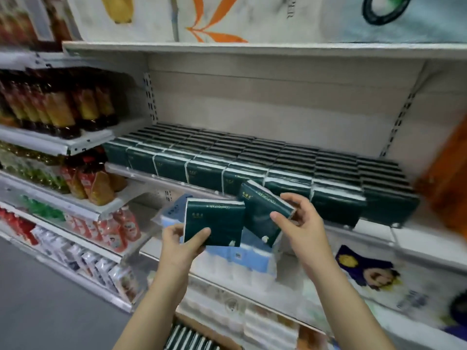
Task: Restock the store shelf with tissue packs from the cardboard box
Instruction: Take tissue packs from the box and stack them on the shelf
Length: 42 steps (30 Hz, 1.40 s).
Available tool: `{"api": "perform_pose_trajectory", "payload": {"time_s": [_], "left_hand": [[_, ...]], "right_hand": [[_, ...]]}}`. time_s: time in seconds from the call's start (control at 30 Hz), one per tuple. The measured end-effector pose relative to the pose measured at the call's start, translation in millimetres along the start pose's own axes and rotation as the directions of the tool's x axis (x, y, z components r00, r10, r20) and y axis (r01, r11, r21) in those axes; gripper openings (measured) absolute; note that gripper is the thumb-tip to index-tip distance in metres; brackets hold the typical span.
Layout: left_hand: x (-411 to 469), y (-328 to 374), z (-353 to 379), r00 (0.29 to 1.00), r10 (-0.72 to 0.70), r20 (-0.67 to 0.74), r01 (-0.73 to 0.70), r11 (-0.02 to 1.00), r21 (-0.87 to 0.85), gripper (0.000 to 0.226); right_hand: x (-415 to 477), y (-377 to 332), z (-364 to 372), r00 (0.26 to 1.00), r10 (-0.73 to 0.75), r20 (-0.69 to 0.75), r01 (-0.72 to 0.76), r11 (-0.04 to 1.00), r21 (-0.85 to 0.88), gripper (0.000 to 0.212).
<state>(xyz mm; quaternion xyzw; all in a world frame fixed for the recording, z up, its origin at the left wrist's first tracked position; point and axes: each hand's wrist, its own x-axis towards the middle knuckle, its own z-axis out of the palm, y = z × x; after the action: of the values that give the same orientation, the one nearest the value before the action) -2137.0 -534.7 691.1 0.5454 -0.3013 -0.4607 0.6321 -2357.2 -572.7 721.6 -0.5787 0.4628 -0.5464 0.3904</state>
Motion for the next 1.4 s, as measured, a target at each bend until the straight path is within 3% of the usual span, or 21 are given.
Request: {"api": "perform_pose_trajectory", "payload": {"time_s": [0.13,0.27,0.33,0.5,0.73,0.8,0.93,1.1,1.3,1.4], "left_hand": [[-17,2,58,0.997,0.043,0.067,-0.05,0.994,0.102,0.029],[-41,3,114,0.975,0.081,0.206,-0.131,0.961,0.242,0.066],[-53,5,142,0.948,0.101,0.301,-0.194,0.934,0.299,0.072],[-83,10,208,0.897,0.134,0.422,-0.288,0.901,0.326,0.058],[-89,13,247,0.887,0.212,0.409,-0.344,0.896,0.281,0.041],[-83,18,251,0.888,0.239,0.394,-0.359,0.895,0.266,0.045],[-73,30,258,0.869,0.269,0.415,-0.397,0.881,0.26,0.077],[-48,32,270,0.82,0.314,0.479,-0.461,0.858,0.228,0.058],[-20,30,275,0.787,0.306,0.537,-0.466,0.864,0.19,0.052],[-12,30,278,0.765,0.293,0.573,-0.455,0.876,0.159,0.051]], "right_hand": [[2,-6,-65,0.997,-0.009,-0.077,0.01,1.0,0.015,0.036],[0,-14,-132,0.995,-0.003,-0.096,0.005,1.0,0.024,0.038],[-1,-18,-164,0.995,-0.005,-0.102,0.008,1.0,0.026,0.038],[-3,-24,-233,0.995,-0.008,-0.103,0.016,0.997,0.075,0.038],[8,-9,-292,0.977,-0.013,-0.213,0.026,0.998,0.06,0.035],[17,-2,-298,0.985,-0.005,-0.175,0.003,1.0,-0.011,0.034],[31,8,-293,0.997,-0.034,-0.073,0.01,0.951,-0.31,0.034],[46,22,-284,0.994,-0.106,-0.036,0.063,0.796,-0.602,0.036],[44,45,-267,0.994,-0.089,-0.065,0.002,0.608,-0.794,0.05],[45,49,-263,0.993,-0.065,-0.095,-0.036,0.607,-0.794,0.055]]}}
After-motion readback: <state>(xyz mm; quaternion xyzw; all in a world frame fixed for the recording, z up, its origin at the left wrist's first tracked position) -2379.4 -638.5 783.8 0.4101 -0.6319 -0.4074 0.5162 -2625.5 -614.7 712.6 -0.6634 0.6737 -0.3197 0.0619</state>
